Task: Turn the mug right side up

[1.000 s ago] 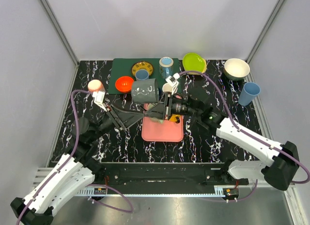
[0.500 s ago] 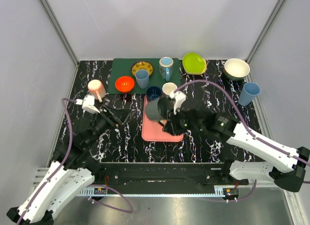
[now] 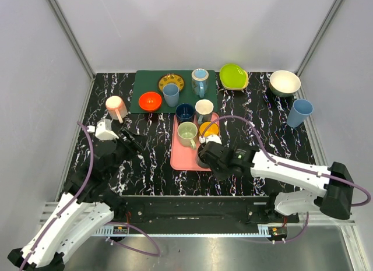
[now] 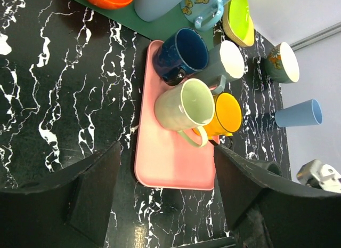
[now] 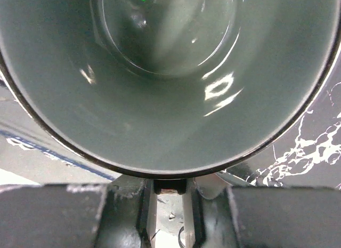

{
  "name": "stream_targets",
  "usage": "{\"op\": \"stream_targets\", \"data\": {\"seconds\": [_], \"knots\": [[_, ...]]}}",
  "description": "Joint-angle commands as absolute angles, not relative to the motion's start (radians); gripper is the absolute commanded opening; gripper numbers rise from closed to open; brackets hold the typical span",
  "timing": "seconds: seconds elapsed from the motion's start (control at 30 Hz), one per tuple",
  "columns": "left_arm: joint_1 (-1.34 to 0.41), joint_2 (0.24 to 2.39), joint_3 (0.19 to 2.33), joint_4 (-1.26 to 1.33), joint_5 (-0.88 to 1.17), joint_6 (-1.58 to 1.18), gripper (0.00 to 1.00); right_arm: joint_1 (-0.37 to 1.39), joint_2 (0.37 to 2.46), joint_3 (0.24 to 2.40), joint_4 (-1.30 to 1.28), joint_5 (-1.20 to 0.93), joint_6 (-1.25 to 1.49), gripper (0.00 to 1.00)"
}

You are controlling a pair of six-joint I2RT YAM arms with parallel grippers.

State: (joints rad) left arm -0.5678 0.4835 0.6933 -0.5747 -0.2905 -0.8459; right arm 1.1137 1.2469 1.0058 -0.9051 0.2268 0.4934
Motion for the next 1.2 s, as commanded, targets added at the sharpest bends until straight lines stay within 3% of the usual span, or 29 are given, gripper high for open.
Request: {"op": "stream_targets", "data": {"seconds": [0.0, 0.3, 0.8, 0.87, 0.9, 1.0, 1.17], "knots": [[-0.568, 0.486, 0.686, -0.566, -0.334, -0.836, 0.73, 1.120, 1.307, 0.999, -0.822, 0.302, 0.519, 0.00], [-0.568, 0.497, 0.683, -0.578, -0.336, -0.811, 0.73, 1.083, 1.477, 0.982, -0.707, 0.258, 0.509, 0.00], [-0.568, 0.534, 0.692, -0.569, -0.360, -0.781, 0.74, 0.968, 1.476, 0.917, -0.609, 0.146, 0.495, 0.00], [-0.568, 0.546, 0.690, -0.569, -0.367, -0.779, 0.76, 0.968, 1.448, 0.910, -0.615, 0.140, 0.500, 0.11], [-0.568, 0.552, 0.690, -0.569, -0.374, -0.778, 0.77, 0.968, 1.437, 0.907, -0.623, 0.132, 0.502, 0.29], [-0.566, 0.590, 0.704, -0.577, -0.397, -0.773, 0.81, 0.969, 1.376, 0.908, -0.643, 0.114, 0.506, 0.52], [-0.465, 0.751, 0.796, -0.600, -0.368, -0.720, 0.88, 0.989, 1.247, 1.004, -0.710, 0.089, 0.518, 0.65]]}}
